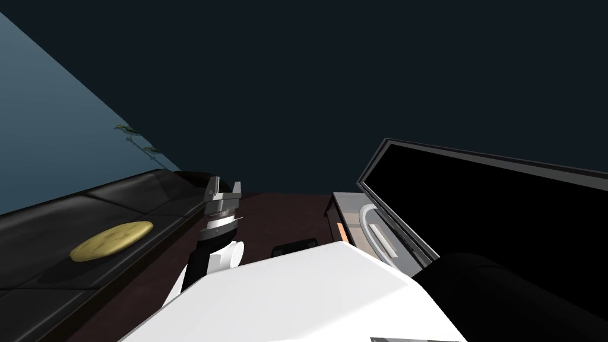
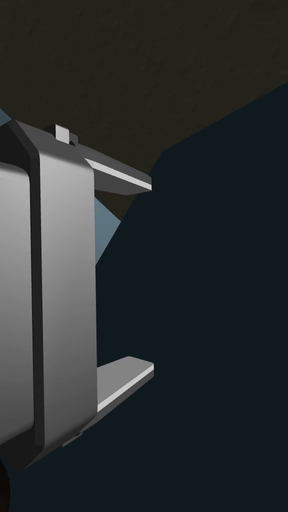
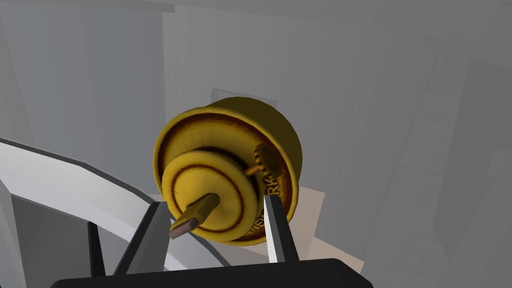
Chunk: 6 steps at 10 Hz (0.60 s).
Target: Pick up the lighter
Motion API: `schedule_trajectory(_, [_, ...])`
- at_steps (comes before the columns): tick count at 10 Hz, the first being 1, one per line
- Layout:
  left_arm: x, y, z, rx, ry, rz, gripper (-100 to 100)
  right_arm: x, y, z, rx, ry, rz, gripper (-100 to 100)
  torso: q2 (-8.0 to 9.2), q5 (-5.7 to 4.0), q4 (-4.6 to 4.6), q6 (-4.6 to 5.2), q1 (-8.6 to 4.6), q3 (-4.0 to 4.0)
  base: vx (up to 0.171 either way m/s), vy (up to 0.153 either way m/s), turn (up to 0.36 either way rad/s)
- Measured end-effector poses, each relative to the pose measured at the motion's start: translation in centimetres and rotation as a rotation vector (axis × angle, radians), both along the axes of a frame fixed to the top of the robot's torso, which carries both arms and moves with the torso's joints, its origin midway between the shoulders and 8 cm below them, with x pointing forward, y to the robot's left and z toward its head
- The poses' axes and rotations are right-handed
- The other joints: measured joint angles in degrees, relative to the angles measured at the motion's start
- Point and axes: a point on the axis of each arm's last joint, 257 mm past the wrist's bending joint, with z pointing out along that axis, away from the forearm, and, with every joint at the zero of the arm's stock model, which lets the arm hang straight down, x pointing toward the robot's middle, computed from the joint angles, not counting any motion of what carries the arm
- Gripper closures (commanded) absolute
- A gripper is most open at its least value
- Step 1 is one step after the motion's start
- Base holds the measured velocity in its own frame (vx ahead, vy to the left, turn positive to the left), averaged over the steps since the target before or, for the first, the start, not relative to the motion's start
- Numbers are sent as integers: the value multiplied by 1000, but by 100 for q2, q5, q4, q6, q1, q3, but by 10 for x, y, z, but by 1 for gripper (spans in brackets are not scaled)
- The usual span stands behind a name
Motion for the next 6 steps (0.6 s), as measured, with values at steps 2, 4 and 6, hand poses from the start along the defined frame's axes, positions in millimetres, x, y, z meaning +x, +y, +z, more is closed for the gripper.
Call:
schedule_trajectory(2, [0,0,0,0,0,0,0,-7,2,1,1,1,11,100,-34,-3,-8,11,-11,-19,119,-36,-122])
schedule_trajectory(4, [0,0,0,0,0,0,0,-9,5,2,8,-1,25,100,-21,0,-5,-5,-6,-13,43,-20,-24])
schedule_trajectory(6, [0,0,0,0,0,0,0,-14,8,5,9,-3,40,100,-30,2,-9,9,-9,-18,93,-34,-120])
